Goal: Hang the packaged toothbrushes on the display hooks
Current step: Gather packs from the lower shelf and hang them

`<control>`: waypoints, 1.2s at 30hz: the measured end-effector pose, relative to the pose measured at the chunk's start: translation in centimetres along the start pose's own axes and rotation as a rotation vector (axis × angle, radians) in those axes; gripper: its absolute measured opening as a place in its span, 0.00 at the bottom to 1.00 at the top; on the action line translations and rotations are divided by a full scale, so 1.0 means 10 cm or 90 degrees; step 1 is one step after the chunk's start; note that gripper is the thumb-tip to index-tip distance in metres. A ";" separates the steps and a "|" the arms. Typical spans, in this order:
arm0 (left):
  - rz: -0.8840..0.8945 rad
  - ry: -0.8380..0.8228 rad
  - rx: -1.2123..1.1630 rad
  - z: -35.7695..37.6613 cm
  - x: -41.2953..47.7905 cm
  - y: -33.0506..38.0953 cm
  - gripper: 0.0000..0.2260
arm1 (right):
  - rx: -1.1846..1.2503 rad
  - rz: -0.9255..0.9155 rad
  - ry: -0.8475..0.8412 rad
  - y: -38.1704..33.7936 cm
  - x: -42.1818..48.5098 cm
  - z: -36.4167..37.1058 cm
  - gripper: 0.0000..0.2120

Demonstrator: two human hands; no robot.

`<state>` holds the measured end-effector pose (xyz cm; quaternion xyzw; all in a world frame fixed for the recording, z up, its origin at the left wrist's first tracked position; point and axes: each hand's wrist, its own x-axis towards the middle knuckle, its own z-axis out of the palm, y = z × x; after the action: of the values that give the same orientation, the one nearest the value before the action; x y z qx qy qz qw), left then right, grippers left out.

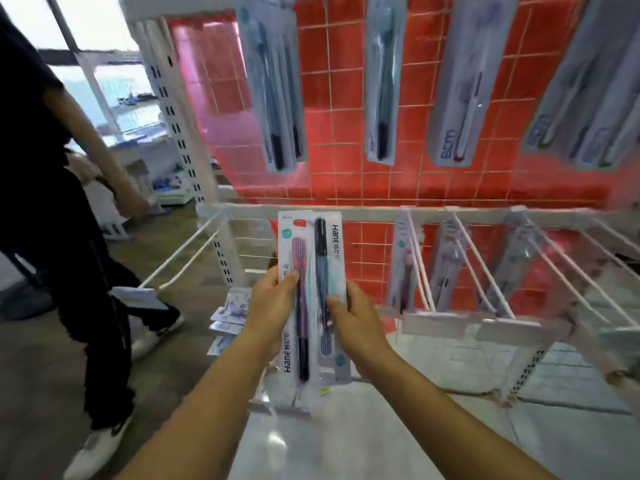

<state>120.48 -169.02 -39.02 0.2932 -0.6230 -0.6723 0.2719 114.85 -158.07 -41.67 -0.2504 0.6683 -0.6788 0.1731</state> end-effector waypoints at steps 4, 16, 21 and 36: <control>-0.024 0.003 -0.010 -0.11 -0.20 0.45 0.08 | 0.037 0.051 -0.002 -0.41 -0.15 0.13 0.11; -0.095 -0.047 -0.004 -0.23 -0.60 1.22 0.08 | 0.033 0.114 0.018 -1.36 -0.35 0.04 0.16; -0.097 -0.092 -0.010 -0.23 -0.65 1.42 0.10 | -0.102 -0.043 -0.012 -1.57 -0.44 -0.03 0.29; -0.098 -0.218 -0.012 -0.22 -0.74 1.68 0.12 | -0.325 -0.155 -0.048 -1.93 -0.60 -0.34 0.27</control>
<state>127.17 -166.36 -22.00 0.2186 -0.6296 -0.7370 0.1126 119.76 -150.92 -23.07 -0.3896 0.7754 -0.4948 0.0464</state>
